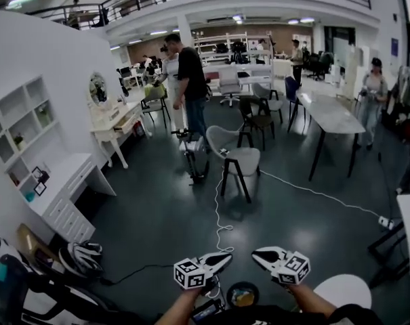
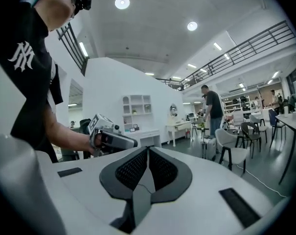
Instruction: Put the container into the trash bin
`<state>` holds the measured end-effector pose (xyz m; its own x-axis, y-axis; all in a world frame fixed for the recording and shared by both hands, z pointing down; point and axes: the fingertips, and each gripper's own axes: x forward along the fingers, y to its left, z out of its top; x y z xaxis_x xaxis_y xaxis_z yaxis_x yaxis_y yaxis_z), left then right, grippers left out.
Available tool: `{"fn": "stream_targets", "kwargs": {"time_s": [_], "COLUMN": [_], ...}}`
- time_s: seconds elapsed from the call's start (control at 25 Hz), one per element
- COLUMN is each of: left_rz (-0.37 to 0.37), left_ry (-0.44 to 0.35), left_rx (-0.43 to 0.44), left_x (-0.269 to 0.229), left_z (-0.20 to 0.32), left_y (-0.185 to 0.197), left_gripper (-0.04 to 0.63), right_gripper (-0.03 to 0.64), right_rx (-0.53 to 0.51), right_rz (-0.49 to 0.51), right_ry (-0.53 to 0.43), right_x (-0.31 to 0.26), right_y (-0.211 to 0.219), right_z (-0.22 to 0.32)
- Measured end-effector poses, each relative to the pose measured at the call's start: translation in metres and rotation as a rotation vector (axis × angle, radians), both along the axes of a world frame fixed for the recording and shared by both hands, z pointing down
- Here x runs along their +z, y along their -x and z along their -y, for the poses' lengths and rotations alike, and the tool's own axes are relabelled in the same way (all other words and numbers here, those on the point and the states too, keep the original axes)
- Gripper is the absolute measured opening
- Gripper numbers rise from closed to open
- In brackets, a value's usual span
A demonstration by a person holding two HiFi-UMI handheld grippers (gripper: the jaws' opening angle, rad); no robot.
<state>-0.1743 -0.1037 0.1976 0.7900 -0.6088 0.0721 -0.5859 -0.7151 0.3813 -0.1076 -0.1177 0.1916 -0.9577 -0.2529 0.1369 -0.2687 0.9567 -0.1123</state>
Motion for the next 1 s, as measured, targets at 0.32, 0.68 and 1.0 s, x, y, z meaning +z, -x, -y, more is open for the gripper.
{"fn": "stream_targets", "kwargs": {"time_s": [0.32, 0.68, 1.0], "left_rz": [-0.041, -0.062, -0.051], "left_ry": [-0.065, -0.058, -0.069], "left_rx": [0.023, 0.053, 0.076], "left_x": [-0.001, 0.003, 0.0], "left_z": [-0.005, -0.005, 0.003], "left_y": [0.008, 0.006, 0.005], "left_gripper": [0.003, 0.003, 0.003], "right_gripper": [0.038, 0.038, 0.04], "right_rx": [-0.082, -0.096, -0.08], "right_rz": [0.029, 0.071, 0.081], "right_ry": [-0.047, -0.012, 0.032], "right_x": [0.002, 0.008, 0.011], "right_y": [0.021, 0.024, 0.032], "right_z": [-0.009, -0.009, -0.008]}}
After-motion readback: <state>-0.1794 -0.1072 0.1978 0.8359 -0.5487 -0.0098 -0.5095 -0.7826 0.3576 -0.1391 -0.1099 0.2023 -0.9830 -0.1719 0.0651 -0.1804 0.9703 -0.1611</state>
